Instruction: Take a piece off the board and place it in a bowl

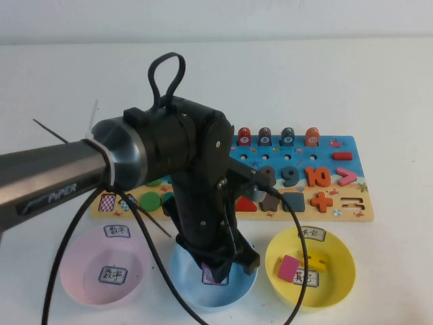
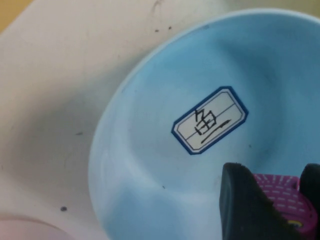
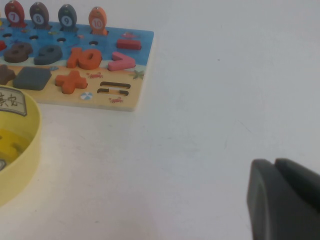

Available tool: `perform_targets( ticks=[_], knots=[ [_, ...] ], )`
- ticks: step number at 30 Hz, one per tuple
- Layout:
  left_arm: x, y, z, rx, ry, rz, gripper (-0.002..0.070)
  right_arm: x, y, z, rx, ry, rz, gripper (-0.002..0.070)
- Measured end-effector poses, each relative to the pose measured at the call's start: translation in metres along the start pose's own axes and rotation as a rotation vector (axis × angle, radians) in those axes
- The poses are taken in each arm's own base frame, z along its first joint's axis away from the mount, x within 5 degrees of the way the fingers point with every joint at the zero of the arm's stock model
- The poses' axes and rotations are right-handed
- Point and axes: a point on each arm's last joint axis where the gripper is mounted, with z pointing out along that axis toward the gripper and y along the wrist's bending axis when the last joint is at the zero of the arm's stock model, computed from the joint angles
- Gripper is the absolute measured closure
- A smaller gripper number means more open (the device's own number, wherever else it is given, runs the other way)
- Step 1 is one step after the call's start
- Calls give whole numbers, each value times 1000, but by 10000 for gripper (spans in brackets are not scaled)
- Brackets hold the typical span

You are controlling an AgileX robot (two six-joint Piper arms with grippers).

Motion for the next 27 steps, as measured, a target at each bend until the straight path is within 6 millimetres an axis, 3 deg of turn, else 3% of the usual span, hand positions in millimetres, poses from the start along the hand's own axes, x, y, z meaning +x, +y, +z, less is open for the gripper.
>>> perform_targets(
  ticks=[12, 27],
  knots=[
    [-7, 23, 21, -35, 37, -46, 480, 0, 0, 0, 0, 0, 0, 694],
    [-7, 29, 21, -69, 60, 310, 480, 0, 0, 0, 0, 0, 0, 694]
  ],
)
